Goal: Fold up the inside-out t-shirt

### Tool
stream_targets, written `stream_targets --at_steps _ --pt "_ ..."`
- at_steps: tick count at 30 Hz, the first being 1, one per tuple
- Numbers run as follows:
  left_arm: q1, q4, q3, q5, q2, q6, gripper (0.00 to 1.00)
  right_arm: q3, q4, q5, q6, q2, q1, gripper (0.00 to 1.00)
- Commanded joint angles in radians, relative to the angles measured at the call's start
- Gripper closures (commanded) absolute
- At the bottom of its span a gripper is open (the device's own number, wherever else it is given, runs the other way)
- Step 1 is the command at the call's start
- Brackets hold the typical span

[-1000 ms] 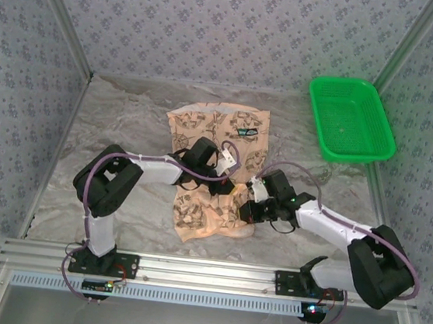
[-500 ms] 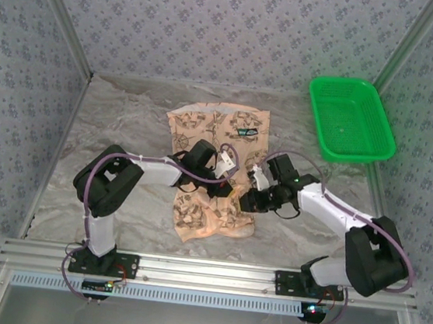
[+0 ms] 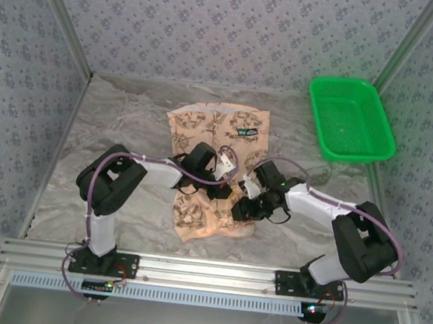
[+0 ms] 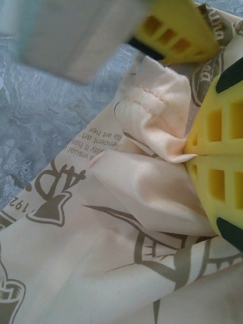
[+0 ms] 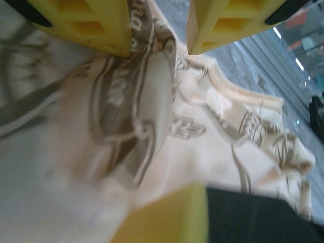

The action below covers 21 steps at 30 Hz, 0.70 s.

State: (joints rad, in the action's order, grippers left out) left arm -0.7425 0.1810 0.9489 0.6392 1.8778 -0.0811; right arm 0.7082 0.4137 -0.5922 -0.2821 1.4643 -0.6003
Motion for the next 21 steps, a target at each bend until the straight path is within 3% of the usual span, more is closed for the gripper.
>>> stream_targets --at_steps 1,4,6,12,17,21 --pt "-0.008 0.023 0.008 0.018 0.010 -0.016 1.00 -0.033 -0.007 -0.079 -0.014 -0.064 -0.048 0.66" --pt "-0.008 0.019 0.008 0.011 0.010 -0.021 0.95 -0.066 -0.021 -0.214 0.006 -0.133 -0.097 0.69" --pt "-0.008 0.019 0.010 0.005 0.011 -0.031 0.88 -0.068 0.007 -0.231 0.019 -0.168 -0.118 0.68" --pt "-0.009 0.051 -0.036 -0.072 -0.086 -0.106 0.70 -0.034 0.046 -0.063 0.000 -0.275 -0.016 0.56" --pt "-0.008 -0.038 -0.032 -0.068 -0.185 -0.126 0.65 -0.035 0.040 0.152 -0.075 -0.348 0.102 0.53" --pt "-0.014 -0.086 -0.056 -0.062 -0.249 -0.166 0.64 -0.046 -0.003 0.173 -0.107 -0.322 0.088 0.52"
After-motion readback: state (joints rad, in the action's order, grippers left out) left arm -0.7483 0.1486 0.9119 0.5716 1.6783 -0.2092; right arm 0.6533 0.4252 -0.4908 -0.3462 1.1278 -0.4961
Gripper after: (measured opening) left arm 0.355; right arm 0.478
